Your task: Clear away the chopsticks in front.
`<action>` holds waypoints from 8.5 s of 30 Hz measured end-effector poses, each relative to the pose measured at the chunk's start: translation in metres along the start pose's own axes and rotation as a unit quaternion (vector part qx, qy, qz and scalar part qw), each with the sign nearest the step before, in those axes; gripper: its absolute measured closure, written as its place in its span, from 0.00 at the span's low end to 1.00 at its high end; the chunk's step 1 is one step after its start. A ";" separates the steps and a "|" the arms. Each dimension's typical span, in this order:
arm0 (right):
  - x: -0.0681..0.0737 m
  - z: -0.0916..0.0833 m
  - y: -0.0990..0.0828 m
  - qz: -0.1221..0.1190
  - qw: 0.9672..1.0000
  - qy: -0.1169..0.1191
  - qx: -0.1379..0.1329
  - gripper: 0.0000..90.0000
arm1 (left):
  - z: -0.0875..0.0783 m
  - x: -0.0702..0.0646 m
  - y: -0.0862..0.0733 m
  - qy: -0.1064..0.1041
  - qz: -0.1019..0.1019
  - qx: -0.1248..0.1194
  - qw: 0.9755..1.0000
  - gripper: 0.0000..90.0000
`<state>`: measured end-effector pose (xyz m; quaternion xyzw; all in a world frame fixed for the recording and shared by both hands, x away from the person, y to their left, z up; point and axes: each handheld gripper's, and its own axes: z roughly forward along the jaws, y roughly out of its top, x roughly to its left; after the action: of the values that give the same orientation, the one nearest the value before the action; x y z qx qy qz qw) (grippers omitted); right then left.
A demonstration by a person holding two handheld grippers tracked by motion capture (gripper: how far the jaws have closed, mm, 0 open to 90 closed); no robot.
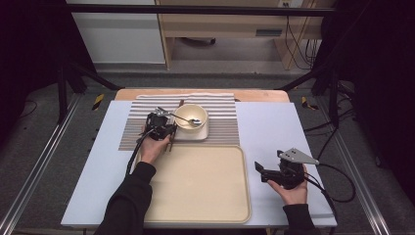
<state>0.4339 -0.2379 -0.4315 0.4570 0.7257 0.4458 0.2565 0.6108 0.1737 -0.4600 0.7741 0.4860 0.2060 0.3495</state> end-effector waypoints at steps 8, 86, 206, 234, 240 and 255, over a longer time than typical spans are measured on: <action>0.000 0.000 0.000 -0.001 1.000 0.000 0.001 0.08 | -0.004 0.008 -0.001 0.001 -0.013 0.000 1.000 0.95; 0.001 -0.013 0.000 -0.007 1.000 -0.019 -0.015 0.03 | -0.175 0.017 -0.086 0.059 -0.053 -0.093 0.992 0.95; 0.002 -0.009 -0.002 -0.003 1.000 -0.020 -0.004 0.04 | -0.104 -0.015 -0.084 -0.054 0.067 0.023 0.996 0.99; 0.003 -0.008 -0.003 -0.006 1.000 -0.022 0.001 0.05 | -0.097 -0.005 -0.094 -0.026 0.076 0.058 0.995 0.99; 0.003 -0.008 -0.003 -0.004 1.000 -0.022 -0.001 0.05 | -0.099 -0.004 -0.095 -0.018 0.075 0.056 0.995 1.00; 0.003 -0.008 -0.003 -0.006 1.000 -0.021 -0.001 0.05 | -0.102 -0.003 -0.096 -0.014 0.073 0.056 0.996 0.99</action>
<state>0.4246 -0.2392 -0.4304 0.4616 0.7223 0.4353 0.2750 0.4839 0.2330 -0.4626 0.8288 0.4340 0.1924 0.2962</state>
